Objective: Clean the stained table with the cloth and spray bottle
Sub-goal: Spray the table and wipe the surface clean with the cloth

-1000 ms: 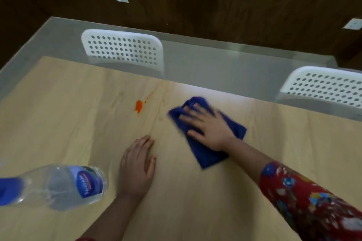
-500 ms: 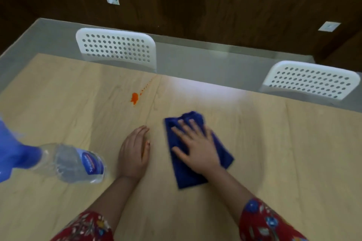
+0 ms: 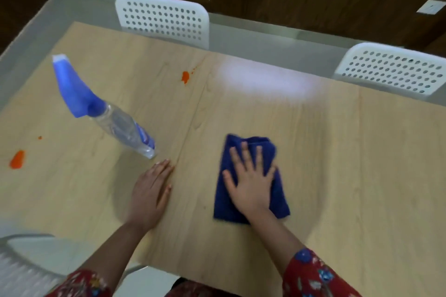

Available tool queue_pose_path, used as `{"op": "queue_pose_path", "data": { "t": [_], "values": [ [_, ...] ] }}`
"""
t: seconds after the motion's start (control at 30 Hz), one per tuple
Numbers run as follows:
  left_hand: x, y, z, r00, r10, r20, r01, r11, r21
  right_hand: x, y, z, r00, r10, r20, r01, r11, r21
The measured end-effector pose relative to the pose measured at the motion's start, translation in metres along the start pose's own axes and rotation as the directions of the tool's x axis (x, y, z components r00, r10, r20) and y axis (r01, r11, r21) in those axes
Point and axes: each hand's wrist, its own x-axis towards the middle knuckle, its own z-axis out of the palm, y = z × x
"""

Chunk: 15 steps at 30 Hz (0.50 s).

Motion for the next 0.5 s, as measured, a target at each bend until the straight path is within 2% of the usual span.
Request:
{"op": "queue_pose_path", "data": {
  "t": [0.03,0.07,0.1,0.13,0.2,0.27,0.33,0.4,0.5],
  "values": [
    [-0.001,0.000,0.000,1.000,-0.015,0.001,0.015,1.000,-0.002,-0.005,-0.004,0.001,0.985,-0.166,0.038,0.167,0.986,-0.017],
    [0.000,0.002,0.000,1.000,-0.021,-0.010,0.021,1.000,-0.007,-0.002,0.006,0.000,0.961,-0.271,0.054,0.272,0.962,-0.007],
    [0.002,0.003,0.000,1.000,-0.022,-0.019,0.022,1.000,-0.010,0.004,0.024,-0.003,0.955,-0.294,0.046,0.294,0.956,0.005],
    [0.002,0.004,-0.001,1.000,-0.020,-0.021,0.020,1.000,-0.013,0.011,0.043,-0.006,0.972,-0.235,0.025,0.235,0.972,0.006],
    [0.001,0.002,-0.001,1.000,-0.014,-0.011,0.014,1.000,-0.014,0.030,0.075,-0.012,0.998,0.059,-0.018,-0.059,0.998,0.002],
    [0.002,0.000,-0.001,1.000,-0.015,-0.009,0.015,1.000,-0.026,0.052,0.082,-0.018,0.950,0.313,-0.012,-0.312,0.950,0.012],
    [0.002,-0.002,0.001,1.000,-0.025,-0.013,0.024,0.999,-0.033,0.073,0.062,-0.019,0.916,0.400,0.009,-0.400,0.916,0.016],
    [0.001,-0.002,0.001,1.000,-0.025,-0.012,0.025,0.999,-0.028,0.090,0.029,-0.015,0.942,0.332,0.038,-0.333,0.943,0.006],
    [0.001,-0.001,-0.002,0.999,-0.037,-0.020,0.036,0.998,-0.047,0.090,-0.037,-0.007,0.994,0.062,0.090,-0.063,0.998,0.005]
  ]
}}
